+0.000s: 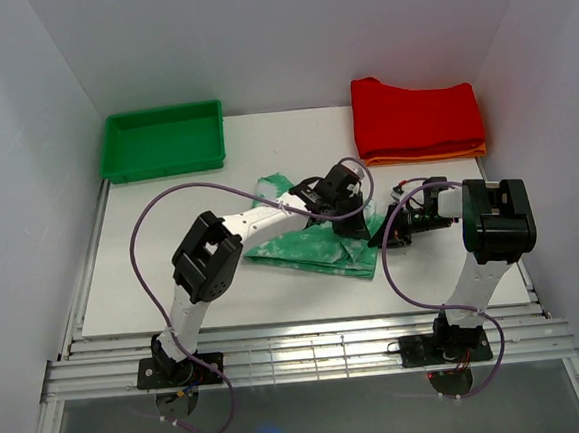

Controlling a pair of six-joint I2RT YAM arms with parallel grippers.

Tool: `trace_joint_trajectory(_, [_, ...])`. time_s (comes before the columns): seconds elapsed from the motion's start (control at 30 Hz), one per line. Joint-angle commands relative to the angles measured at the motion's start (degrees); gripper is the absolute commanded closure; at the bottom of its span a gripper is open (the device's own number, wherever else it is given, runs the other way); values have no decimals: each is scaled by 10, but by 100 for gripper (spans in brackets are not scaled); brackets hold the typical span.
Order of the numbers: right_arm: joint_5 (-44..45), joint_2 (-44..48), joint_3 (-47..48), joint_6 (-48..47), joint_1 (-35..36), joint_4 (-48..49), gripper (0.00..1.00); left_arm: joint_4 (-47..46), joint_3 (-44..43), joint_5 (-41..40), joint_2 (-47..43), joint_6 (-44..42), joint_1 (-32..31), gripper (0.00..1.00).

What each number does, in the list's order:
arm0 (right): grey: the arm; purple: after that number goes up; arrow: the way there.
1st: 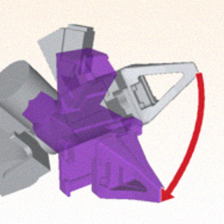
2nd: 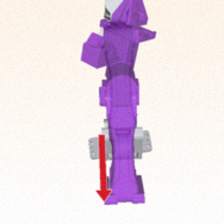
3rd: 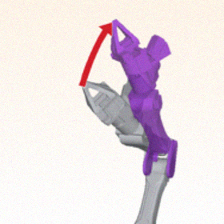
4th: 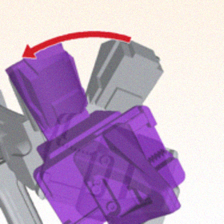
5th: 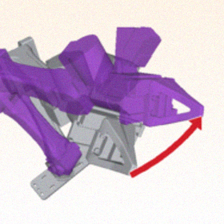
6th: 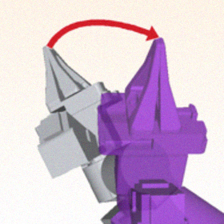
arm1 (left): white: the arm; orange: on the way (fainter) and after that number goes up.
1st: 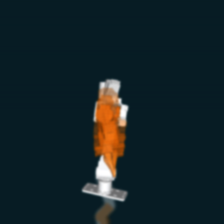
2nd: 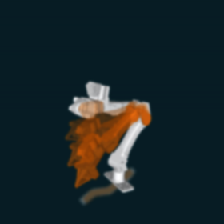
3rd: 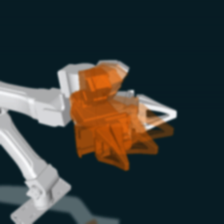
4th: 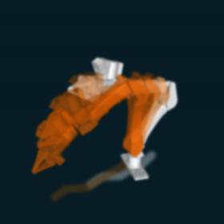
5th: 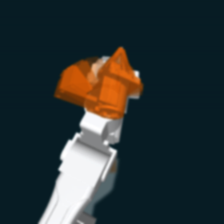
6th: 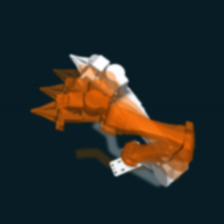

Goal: Fold and stack the trousers
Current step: Fold the trousers

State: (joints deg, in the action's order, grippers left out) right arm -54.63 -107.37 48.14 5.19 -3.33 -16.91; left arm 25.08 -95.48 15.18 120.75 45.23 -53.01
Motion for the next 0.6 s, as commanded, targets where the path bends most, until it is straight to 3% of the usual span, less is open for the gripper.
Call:
trace_joint_trajectory(0.0, [-12,4,-8,3,12,10,92,-29,-32,36,-16,24,-29,100])
trace_joint_trajectory(0.37, [-14,5,-9,7,12,12,92,-32,-10,42,-10,54,-39,100])
trace_joint_trajectory(0.4, [-14,4,-9,7,12,12,92,-31,-8,39,-3,56,-39,95])
trace_joint_trajectory(0.43, [-14,5,-7,6,12,9,92,-32,-8,39,0,57,-39,78])
trace_joint_trajectory(0.5, [-4,3,-1,-4,12,-2,92,-33,-5,42,5,63,-32,65])
trace_joint_trajectory(0.57, [15,3,15,-32,11,-34,87,-37,1,47,3,61,-18,59])
